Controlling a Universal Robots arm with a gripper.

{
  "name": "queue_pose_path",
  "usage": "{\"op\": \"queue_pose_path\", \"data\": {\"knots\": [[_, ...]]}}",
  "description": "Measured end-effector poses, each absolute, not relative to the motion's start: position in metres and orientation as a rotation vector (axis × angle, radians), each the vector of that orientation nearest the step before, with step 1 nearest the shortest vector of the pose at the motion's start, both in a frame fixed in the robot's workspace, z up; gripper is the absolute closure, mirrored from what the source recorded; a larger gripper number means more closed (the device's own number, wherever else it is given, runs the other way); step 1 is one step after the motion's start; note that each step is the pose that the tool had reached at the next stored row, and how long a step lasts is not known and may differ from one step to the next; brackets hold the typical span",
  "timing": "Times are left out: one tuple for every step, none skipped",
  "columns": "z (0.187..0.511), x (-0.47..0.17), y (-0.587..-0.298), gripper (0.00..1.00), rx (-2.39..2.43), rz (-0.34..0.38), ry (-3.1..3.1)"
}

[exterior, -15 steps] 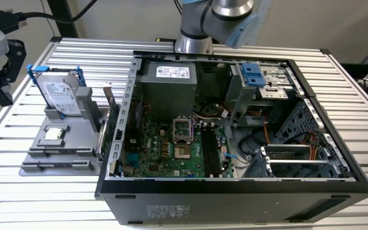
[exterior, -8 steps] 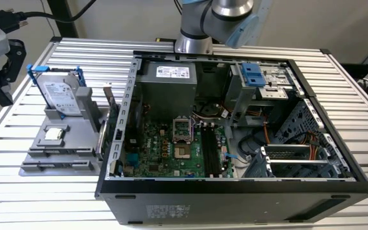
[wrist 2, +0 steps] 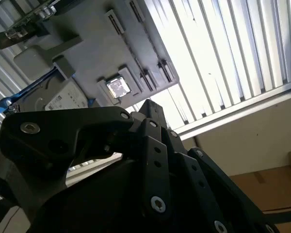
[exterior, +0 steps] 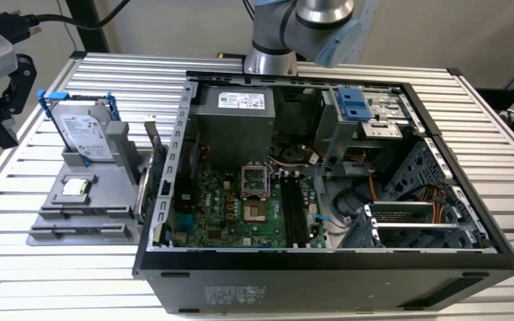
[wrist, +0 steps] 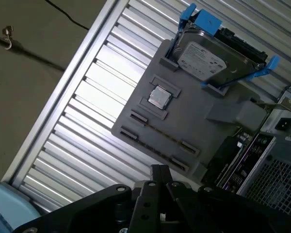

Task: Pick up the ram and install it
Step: 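Pick up the ram and move it above insertion slot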

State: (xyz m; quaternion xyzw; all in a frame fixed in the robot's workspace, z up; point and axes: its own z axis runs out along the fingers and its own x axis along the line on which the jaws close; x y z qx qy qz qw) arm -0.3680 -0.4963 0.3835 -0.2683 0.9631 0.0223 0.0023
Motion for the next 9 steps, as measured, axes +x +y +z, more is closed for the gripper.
{"op": "queue_pose_path", "data": {"knots": [[0.3835,-0.368,-0.4963,1.0,-0.851,0.07,3.019],[0.3835,-0.368,-0.4963,1.0,-0.861,0.07,3.016],[0.3835,-0.368,-0.4963,1.0,-0.87,0.07,3.014],[0.3835,-0.368,-0.4963,1.0,-0.88,0.07,3.011],[0.3835,-0.368,-0.4963,1.0,-0.89,0.07,3.008],[0.3835,-0.368,-0.4963,1.0,-0.901,0.07,3.005],[0.3835,-0.368,-0.4963,1.0,-0.912,0.07,3.002],[0.3835,-0.368,-0.4963,1.0,-0.923,0.07,2.999],[0.3835,-0.368,-0.4963,1.0,-0.933,0.07,2.996]]}}
